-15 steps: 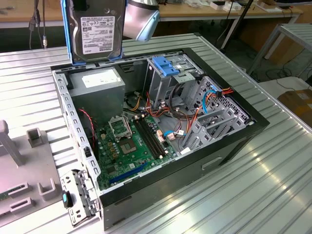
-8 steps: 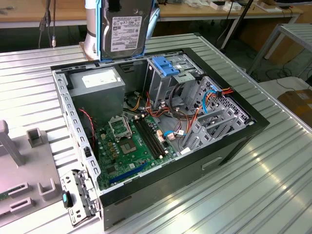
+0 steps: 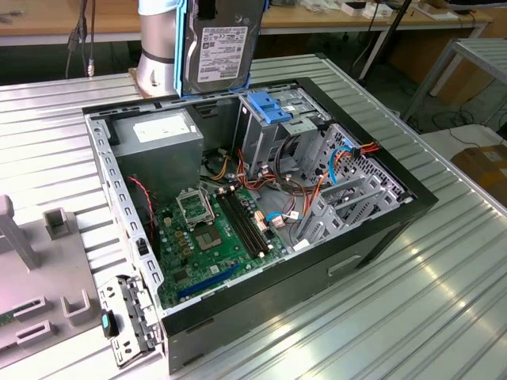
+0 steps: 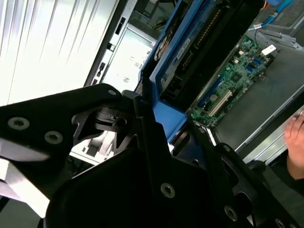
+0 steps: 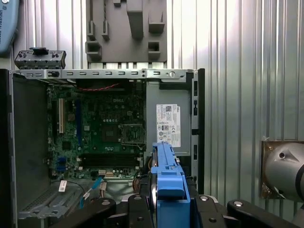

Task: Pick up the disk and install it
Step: 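Pick up the disk, then insert the disk into the insertion slot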

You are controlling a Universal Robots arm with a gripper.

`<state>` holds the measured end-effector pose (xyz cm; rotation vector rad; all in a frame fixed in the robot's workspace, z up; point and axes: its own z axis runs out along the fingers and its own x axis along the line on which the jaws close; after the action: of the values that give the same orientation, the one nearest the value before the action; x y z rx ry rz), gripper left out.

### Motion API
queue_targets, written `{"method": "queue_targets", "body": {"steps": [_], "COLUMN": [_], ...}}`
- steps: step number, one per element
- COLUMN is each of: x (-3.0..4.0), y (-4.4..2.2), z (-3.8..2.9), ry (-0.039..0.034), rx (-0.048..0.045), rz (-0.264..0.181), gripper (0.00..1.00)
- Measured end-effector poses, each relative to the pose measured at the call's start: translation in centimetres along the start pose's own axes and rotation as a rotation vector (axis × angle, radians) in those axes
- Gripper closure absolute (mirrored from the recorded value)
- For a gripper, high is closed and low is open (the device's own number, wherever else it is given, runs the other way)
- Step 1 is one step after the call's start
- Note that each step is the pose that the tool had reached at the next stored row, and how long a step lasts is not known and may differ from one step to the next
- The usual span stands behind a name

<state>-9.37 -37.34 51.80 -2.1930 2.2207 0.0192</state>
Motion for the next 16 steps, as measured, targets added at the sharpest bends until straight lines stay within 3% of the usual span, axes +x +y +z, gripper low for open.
{"method": "queue_targets", "body": {"steps": [11, 16], "x": [0.02, 1.11], "y": [-0.15, -0.16], "z": [0.0, -0.02], "ry": [-0.0001, 0.0001], "rx": [0.0, 0.0], "rz": [0.0, 0.0], "gripper": [0.63, 0.63]}}
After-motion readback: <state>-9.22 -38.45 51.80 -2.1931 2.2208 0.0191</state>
